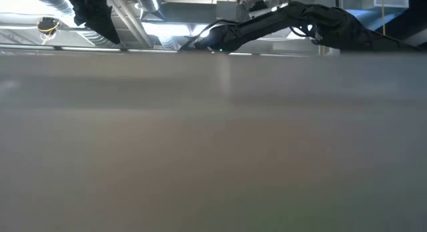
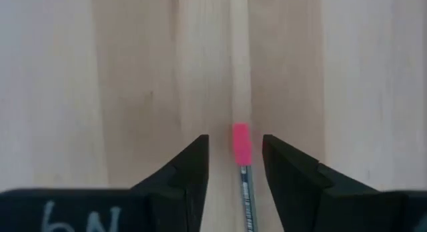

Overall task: Pack school essentials
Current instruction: Put the dark blue pencil into the orange supply box

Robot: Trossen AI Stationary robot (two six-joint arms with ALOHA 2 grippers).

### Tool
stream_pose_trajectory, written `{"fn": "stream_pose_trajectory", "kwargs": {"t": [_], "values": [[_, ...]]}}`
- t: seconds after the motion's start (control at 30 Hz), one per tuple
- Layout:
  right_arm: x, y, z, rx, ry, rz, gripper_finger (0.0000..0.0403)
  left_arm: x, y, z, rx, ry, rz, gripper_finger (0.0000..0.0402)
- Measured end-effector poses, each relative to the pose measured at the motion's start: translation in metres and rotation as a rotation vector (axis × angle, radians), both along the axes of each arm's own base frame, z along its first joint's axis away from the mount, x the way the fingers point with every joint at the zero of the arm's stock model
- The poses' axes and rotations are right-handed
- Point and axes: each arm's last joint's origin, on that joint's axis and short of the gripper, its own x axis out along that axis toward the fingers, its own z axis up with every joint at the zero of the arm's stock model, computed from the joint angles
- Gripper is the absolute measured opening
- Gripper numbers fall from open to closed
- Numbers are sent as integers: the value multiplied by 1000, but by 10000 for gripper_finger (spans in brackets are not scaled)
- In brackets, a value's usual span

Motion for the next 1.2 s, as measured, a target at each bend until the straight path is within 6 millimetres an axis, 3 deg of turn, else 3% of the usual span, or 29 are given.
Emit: {"fn": "stream_pose_trajectory", "kwargs": {"t": [0.3, 0.5, 0.73, 0.83, 1.07, 1.2], "values": [[-2, 3, 0, -36, 51, -43, 142, 0, 0, 0, 0, 0, 0, 0], [-2, 24, 7, 79, 74, -130, 142, 0, 0, 0, 0, 1, 0, 0], [7, 45, 8, 39, 52, -97, 142, 0, 0, 0, 0, 1, 0, 0], [5, 36, 13, 51, 28, -167, 142, 0, 0, 0, -2, 1, -1, 0], [-21, -12, 40, 95, -10, -406, 142, 0, -1, 0, -18, -3, -18, 0], [-43, -37, 39, 176, 62, -544, 142, 0, -1, 0, -19, -4, -19, 0]]}}
